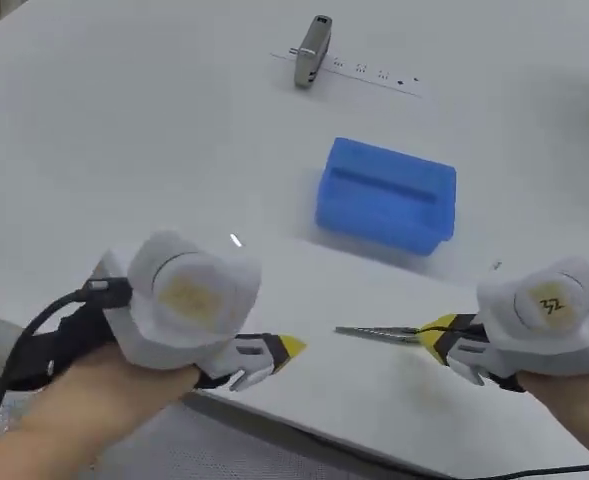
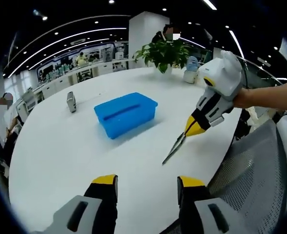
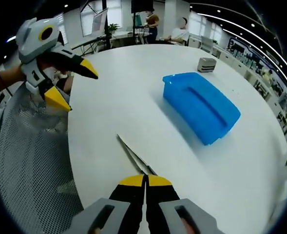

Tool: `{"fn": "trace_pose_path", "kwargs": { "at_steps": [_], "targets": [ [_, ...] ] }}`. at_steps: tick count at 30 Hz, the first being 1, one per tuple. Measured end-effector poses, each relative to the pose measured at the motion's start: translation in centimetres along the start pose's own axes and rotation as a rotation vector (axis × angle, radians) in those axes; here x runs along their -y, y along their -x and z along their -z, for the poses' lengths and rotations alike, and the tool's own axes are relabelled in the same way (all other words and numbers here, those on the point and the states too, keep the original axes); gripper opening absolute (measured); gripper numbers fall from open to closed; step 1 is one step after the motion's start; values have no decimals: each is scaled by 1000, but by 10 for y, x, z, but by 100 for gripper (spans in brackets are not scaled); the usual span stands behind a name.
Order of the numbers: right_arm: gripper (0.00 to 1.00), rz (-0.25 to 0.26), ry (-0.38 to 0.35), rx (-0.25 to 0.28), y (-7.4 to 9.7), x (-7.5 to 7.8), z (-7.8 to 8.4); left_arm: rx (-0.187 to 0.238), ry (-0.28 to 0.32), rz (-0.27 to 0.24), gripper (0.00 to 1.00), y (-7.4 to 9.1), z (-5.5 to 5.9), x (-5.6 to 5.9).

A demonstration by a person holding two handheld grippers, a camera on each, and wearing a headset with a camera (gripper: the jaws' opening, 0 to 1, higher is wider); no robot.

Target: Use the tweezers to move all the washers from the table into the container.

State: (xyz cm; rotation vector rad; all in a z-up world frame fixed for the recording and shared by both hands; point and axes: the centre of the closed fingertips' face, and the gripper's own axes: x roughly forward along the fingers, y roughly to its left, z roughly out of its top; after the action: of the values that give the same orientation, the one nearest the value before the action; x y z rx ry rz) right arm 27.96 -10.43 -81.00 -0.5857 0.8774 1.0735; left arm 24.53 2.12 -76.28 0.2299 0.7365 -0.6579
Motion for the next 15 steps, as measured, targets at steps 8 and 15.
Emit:
{"fn": "trace_pose_path", "kwargs": {
  "at_steps": [8, 15],
  "targets": [
    [13, 33, -130, 46, 5, 14, 15, -63, -161, 137, 19, -49, -6, 12],
    [18, 47, -168, 37, -8, 27, 23, -100, -304, 244, 11, -87, -2, 33]
  ]
}}
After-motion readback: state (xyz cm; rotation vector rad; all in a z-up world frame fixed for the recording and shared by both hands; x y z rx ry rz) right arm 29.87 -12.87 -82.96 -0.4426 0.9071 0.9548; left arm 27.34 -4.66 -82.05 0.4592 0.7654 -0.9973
